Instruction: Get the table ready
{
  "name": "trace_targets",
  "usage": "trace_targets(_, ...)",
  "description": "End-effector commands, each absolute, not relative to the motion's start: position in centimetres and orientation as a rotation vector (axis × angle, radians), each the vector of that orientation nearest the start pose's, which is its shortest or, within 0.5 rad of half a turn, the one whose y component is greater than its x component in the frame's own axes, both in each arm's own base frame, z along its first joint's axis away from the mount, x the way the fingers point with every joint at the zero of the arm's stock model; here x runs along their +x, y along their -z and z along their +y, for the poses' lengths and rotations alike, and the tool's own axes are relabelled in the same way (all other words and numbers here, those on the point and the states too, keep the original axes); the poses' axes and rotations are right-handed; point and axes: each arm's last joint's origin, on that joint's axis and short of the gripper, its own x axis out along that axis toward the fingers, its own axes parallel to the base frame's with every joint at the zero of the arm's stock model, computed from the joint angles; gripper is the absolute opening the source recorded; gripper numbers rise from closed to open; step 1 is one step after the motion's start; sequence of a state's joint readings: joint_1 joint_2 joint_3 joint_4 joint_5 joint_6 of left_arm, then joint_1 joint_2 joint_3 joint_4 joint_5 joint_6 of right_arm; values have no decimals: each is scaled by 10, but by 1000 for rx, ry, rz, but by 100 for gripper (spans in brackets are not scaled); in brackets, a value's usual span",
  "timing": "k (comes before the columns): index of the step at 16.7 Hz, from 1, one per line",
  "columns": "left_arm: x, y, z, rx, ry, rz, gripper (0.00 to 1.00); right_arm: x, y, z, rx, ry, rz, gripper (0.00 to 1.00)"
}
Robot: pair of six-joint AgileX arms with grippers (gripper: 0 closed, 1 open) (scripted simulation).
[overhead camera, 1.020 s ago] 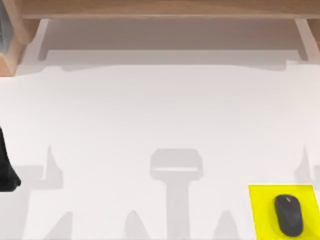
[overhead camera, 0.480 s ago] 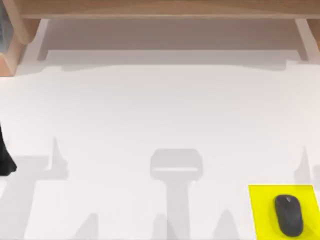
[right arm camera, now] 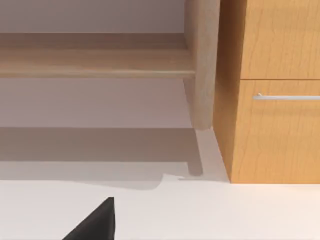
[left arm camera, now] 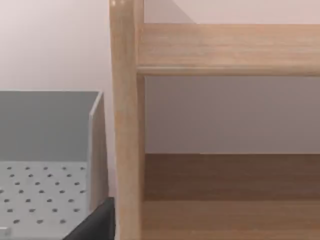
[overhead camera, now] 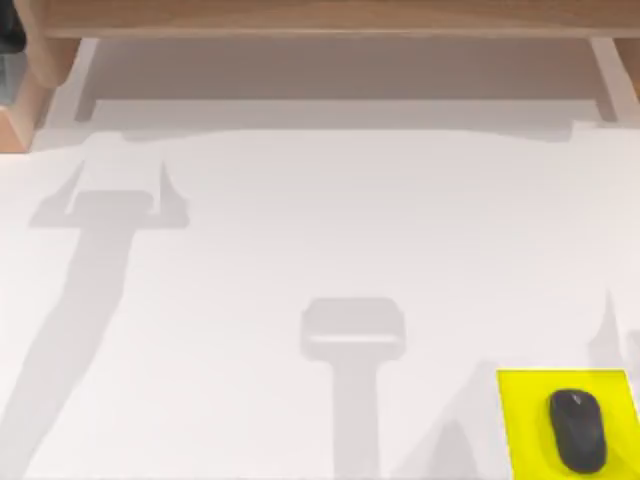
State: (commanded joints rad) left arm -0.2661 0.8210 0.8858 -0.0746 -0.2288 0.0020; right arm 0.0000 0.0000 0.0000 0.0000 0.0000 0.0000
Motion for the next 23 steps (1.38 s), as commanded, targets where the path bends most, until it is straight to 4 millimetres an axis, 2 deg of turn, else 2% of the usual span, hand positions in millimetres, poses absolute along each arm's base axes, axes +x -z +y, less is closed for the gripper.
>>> trace_targets(3, 238, -423, -75, -9, 29, 10, 100, 106, -160, -1, 0, 0, 0, 100)
trace_targets(5, 280, -446, -106, -9, 26, 9, 100, 106, -160, -1, 0, 0, 0, 100)
trace_targets(8, 337, -460, -160, -7, 22, 9, 100, 106, -160, -1, 0, 0, 0, 100)
trace_targets(11, 377, -455, -212, -8, 19, 3, 100, 106, -160, -1, 0, 0, 0, 100)
trace_targets(14, 398, -444, -252, -11, 17, -6, 100, 106, -160, -1, 0, 0, 0, 100)
trace_targets(16, 405, -437, -269, -12, 17, -9, 100, 106, -160, -1, 0, 0, 0, 100)
trace_targets(18, 408, -433, -278, -13, 17, -11, 100, 106, -160, -1, 0, 0, 0, 100)
trace_targets(23, 410, -431, -277, -11, 14, -8, 100, 106, -160, -1, 0, 0, 0, 100)
